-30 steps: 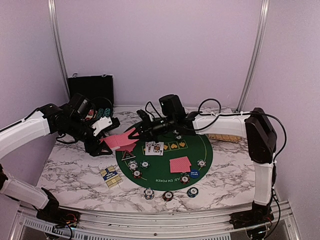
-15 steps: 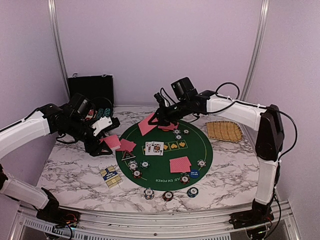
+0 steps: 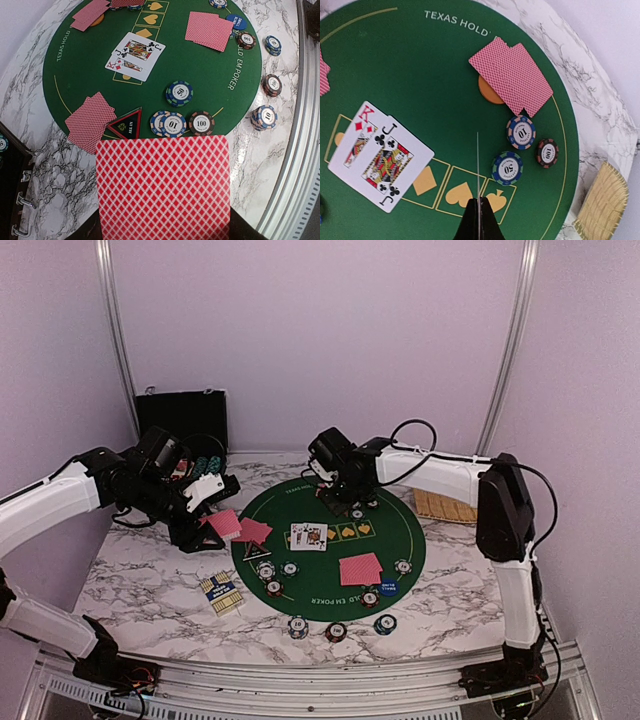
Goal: Distribute texas hold em gaming equipment
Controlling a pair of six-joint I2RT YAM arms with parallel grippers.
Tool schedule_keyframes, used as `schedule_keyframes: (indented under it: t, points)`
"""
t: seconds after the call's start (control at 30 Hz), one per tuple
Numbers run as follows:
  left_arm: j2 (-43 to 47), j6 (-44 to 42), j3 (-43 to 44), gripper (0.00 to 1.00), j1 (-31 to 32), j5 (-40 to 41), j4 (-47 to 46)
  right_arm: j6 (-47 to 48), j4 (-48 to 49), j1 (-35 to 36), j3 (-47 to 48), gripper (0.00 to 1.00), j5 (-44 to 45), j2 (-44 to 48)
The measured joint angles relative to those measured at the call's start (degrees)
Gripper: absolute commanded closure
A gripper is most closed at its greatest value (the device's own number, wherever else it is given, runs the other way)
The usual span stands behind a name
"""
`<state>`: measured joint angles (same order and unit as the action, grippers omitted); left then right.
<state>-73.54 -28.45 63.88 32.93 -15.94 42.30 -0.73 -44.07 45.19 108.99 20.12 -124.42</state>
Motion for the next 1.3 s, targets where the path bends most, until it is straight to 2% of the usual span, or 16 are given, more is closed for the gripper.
schedule_keyframes:
  t: [0.17, 0.3, 0.53, 0.83, 0.9, 0.97, 1.0, 1.17, 1.3]
  points:
    - [0.0, 0.0, -0.07, 1.0, 0.0, -0.02, 0.0, 6.75, 2.8, 2.32, -2.38, 1.0, 8.5, -0.76]
    - [0.0, 0.02, -0.2, 1.0, 0.0, -0.07, 0.0, 11.02, 7.19, 3.54, -3.56, 1.0, 11.8, -0.87]
    - [0.0, 0.2, -0.2, 1.0, 0.0, -0.07, 0.0, 16.31, 13.64, 5.77, -7.37, 1.0, 13.84, -3.74]
    - [0.0, 0.39, -0.2, 1.0, 0.0, -0.04, 0.0, 18.64, 15.3, 7.69, -8.02, 0.99, 13.6, -7.32]
    - [0.0, 0.44, -0.2, 1.0, 0.0, -0.04, 0.0, 18.78, 15.52, 7.93, -8.09, 0.91, 13.42, -7.32]
    - [0.0, 0.59, -0.2, 1.0, 0.0, -0.04, 0.0, 18.82, 15.82, 8.07, -8.79, 0.74, 13.33, -7.32]
    - [0.0, 0.61, -0.2, 1.0, 0.0, -0.04, 0.0, 18.75, 15.87, 8.2, -9.25, 0.69, 13.25, -7.32]
    - [0.0, 0.61, -0.2, 1.0, 0.0, -0.07, 0.0, 18.29, 16.46, 8.98, -11.23, 0.51, 12.9, -6.71]
    - [0.0, 0.61, -0.2, 1.0, 0.0, -0.04, 0.0, 17.51, 16.61, 9.11, -12.44, 0.41, 11.37, -5.2]
